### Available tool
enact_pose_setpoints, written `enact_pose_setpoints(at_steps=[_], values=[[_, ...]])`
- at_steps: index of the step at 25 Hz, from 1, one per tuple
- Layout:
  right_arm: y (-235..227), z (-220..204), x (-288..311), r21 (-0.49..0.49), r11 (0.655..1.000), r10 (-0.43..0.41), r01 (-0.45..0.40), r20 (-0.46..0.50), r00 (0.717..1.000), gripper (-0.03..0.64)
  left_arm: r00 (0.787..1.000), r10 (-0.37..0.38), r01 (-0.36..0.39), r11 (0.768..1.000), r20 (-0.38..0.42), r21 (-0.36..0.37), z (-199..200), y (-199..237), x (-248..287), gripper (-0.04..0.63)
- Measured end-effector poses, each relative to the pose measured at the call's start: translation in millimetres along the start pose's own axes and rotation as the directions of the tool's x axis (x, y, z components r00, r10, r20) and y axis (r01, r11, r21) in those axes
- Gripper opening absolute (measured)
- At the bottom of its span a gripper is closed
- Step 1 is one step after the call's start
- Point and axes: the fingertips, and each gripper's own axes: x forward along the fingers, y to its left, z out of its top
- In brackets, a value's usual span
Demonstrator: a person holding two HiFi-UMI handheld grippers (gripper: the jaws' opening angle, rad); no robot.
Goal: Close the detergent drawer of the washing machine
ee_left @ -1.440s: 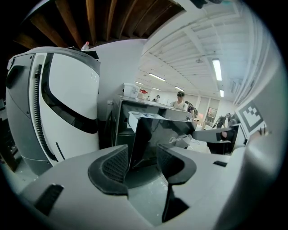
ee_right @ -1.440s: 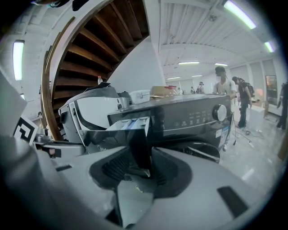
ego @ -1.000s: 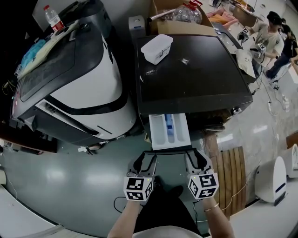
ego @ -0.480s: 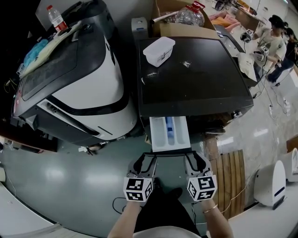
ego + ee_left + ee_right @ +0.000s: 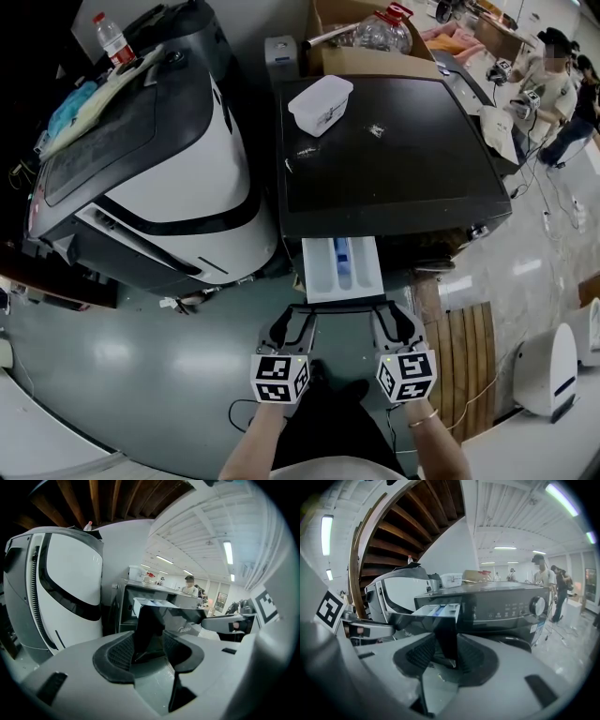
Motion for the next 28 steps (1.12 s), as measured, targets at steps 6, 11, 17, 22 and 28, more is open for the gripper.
enact_pose_setpoints(at_steps=[6, 11, 17, 22, 28], values=[[-4, 8, 11, -0.002, 1.000, -0.011, 0.011, 0.006, 1.000, 0.137, 1.000, -0.003, 0.003, 1.000, -0.001, 0.008, 8, 5, 10, 0.175], [-6, 14, 18, 0.001, 1.000, -0.020, 0.020, 0.004, 1.000, 0.137, 1.000, -0.003, 0.003, 1.000, -0.002, -0.001, 14, 8, 17, 0.173], [-8, 21, 29, 0.002, 1.000, -0.030, 0.030, 0.011, 0.999, 0.137, 1.000, -0.003, 0.003, 1.000, 0.003, -0.002, 22, 15, 28, 0.173], [-11, 29, 42, 0.000, 0.999, -0.032, 0.032, 0.010, 0.999, 0.137, 1.000, -0.010, 0.010, 1.000, 0.007, 0.003, 30, 21, 39, 0.170], [-15, 36, 55, 0.000, 0.999, -0.041, 0.041, 0.015, 0.999, 0.137, 1.000, -0.008, 0.008, 1.000, 0.011, 0.001, 38, 27, 50, 0.169]])
